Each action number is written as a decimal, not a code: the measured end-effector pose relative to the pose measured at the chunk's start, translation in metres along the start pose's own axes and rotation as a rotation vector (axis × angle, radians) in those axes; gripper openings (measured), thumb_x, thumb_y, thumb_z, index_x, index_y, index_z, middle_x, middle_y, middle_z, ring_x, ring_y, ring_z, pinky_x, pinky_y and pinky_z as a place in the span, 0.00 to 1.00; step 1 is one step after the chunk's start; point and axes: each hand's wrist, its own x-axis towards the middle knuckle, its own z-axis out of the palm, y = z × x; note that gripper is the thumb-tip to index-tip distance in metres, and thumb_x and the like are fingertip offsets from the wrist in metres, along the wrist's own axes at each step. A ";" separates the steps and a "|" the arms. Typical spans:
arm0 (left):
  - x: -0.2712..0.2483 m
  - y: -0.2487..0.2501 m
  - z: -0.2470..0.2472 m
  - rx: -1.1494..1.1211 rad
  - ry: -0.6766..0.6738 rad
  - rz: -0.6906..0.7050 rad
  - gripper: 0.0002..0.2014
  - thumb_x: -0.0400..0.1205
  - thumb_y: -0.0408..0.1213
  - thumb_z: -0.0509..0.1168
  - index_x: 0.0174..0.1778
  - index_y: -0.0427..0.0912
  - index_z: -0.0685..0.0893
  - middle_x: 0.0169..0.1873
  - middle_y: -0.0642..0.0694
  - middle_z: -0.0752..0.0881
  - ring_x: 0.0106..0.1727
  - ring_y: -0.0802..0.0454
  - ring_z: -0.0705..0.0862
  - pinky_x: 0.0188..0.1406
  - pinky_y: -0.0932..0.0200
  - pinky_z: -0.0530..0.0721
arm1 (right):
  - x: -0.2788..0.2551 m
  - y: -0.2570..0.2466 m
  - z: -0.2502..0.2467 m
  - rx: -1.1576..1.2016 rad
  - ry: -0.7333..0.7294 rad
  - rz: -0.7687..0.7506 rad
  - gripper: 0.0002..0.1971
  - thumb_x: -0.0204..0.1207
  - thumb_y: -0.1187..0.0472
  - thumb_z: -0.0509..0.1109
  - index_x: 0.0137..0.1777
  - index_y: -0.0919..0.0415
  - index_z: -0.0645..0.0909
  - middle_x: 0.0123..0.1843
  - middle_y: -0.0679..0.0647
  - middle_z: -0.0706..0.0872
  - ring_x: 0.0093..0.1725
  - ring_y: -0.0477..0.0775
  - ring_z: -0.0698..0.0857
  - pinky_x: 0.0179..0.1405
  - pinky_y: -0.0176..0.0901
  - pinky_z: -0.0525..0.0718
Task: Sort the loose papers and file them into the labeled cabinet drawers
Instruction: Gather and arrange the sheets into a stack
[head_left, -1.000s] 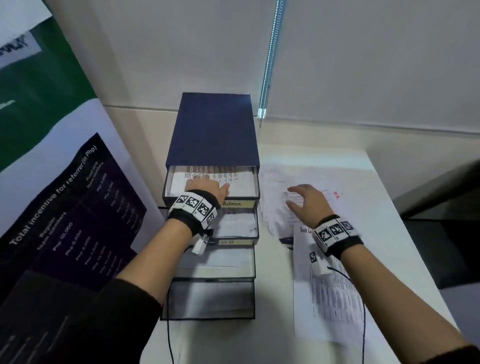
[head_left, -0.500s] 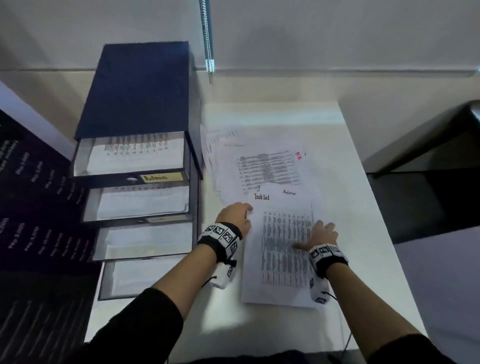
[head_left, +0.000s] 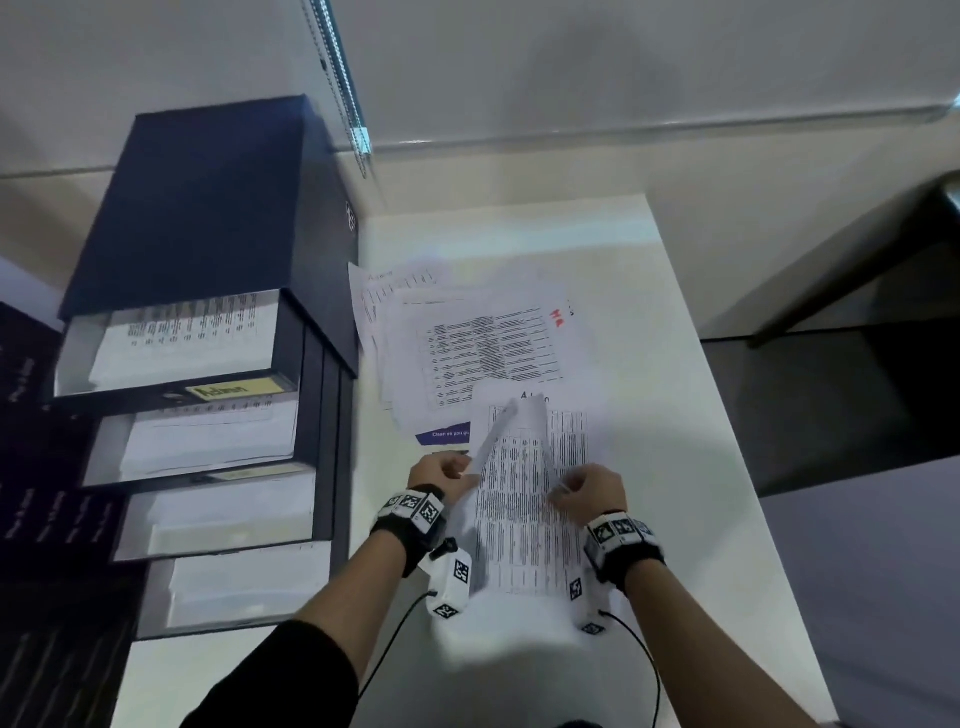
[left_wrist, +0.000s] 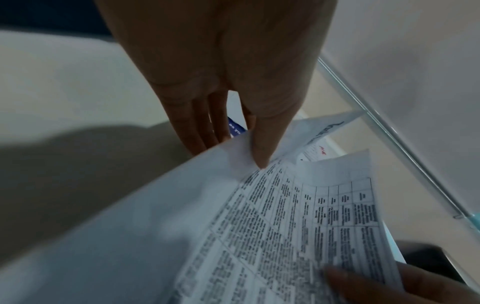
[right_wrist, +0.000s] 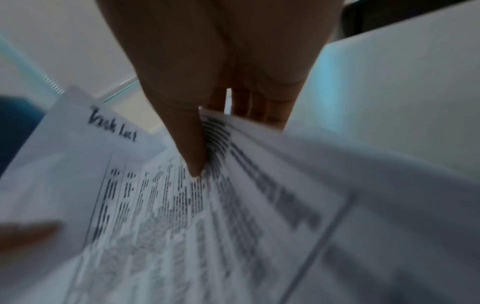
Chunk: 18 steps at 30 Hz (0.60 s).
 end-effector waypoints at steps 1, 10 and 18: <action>0.000 0.002 0.000 -0.001 0.009 0.018 0.13 0.72 0.47 0.78 0.49 0.47 0.89 0.43 0.52 0.90 0.46 0.52 0.88 0.50 0.58 0.86 | 0.002 0.002 -0.005 0.084 0.025 0.012 0.13 0.68 0.61 0.80 0.27 0.54 0.79 0.26 0.47 0.80 0.28 0.46 0.77 0.27 0.31 0.76; -0.040 0.075 -0.070 -0.324 0.251 0.340 0.22 0.86 0.48 0.62 0.27 0.46 0.68 0.20 0.53 0.66 0.22 0.57 0.63 0.24 0.62 0.65 | 0.017 -0.054 -0.059 0.514 -0.070 -0.179 0.21 0.74 0.54 0.78 0.64 0.62 0.83 0.56 0.56 0.90 0.56 0.57 0.89 0.59 0.57 0.86; -0.064 0.030 -0.169 -0.123 0.219 0.352 0.23 0.82 0.49 0.67 0.72 0.44 0.78 0.64 0.46 0.86 0.64 0.48 0.84 0.67 0.47 0.81 | -0.074 -0.132 -0.003 0.537 -0.444 -0.228 0.42 0.67 0.53 0.84 0.77 0.62 0.66 0.67 0.43 0.77 0.70 0.57 0.78 0.70 0.55 0.76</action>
